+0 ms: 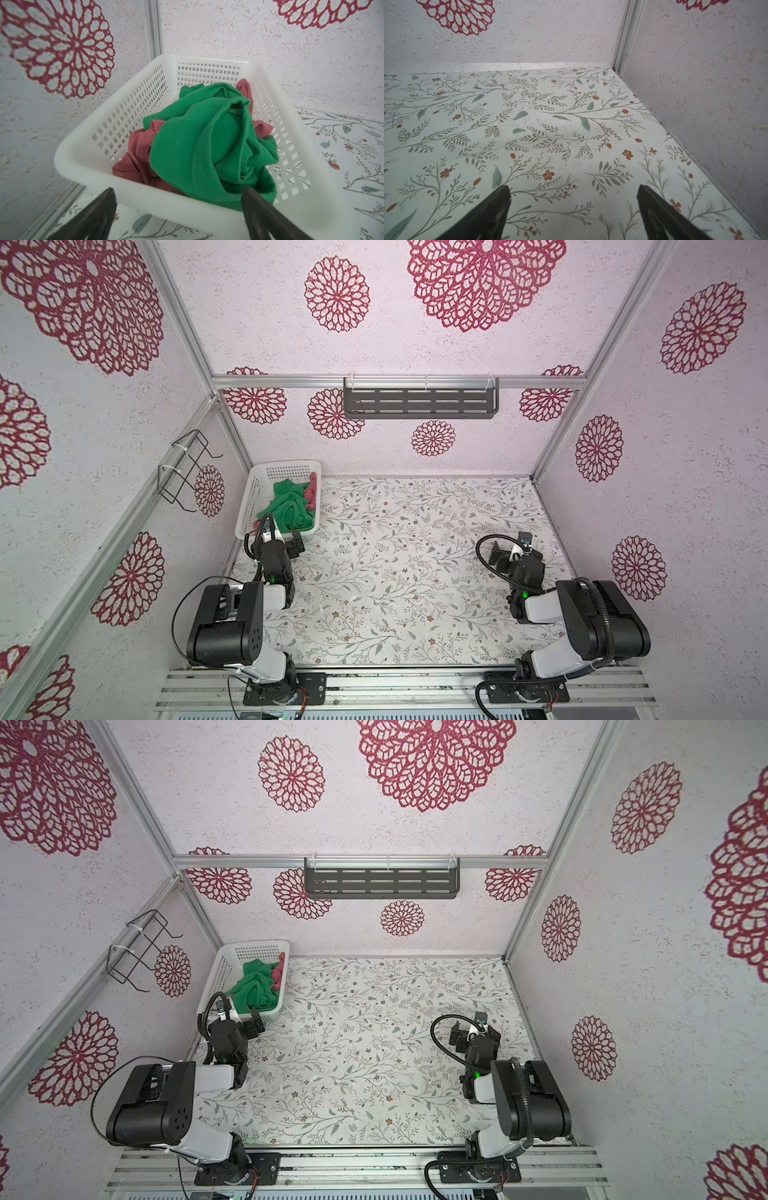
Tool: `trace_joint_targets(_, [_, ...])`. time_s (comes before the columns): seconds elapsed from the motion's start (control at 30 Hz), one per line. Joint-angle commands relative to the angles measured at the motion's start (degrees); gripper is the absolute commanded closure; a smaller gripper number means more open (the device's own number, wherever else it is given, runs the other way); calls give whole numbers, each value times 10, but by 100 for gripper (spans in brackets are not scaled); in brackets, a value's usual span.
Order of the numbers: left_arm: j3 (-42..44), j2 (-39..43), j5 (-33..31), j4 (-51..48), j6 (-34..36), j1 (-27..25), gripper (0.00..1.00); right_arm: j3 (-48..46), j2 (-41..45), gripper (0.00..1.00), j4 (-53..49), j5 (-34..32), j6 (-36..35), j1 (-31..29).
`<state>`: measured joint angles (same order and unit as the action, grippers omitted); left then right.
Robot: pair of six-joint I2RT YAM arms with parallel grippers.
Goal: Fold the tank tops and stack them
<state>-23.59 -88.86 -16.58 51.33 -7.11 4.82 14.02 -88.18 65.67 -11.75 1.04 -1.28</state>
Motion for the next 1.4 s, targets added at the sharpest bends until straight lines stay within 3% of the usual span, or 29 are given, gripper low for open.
trace_joint_targets(0.0, [-3,-1,14,-3,1,5,3,12,4,1,17,-1,0,-1])
trace_joint_targets(0.23, [-9,-1,43,-17,-5,18,3,13,3,1,14,0,1,-1])
trace_joint_targets(0.9, [-7,4,44,-10,-9,23,2,12,6,1,12,12,5,6])
trace_joint_targets(0.93, [-12,32,27,-34,-11,20,2,14,18,1,7,11,6,6])
trace_joint_targets(1.03, [-84,171,-28,-293,-35,8,2,124,119,1,-277,1,5,2])
trace_joint_targets(1.13, [-180,239,-75,-513,-69,8,1,207,163,1,-445,3,17,-3])
trace_joint_targets(1.27, [-311,219,-85,-736,-88,9,3,293,173,1,-619,-10,90,-18])
trace_joint_targets(1.37, [-370,172,-41,-809,-93,9,5,344,165,1,-720,-20,128,-39])
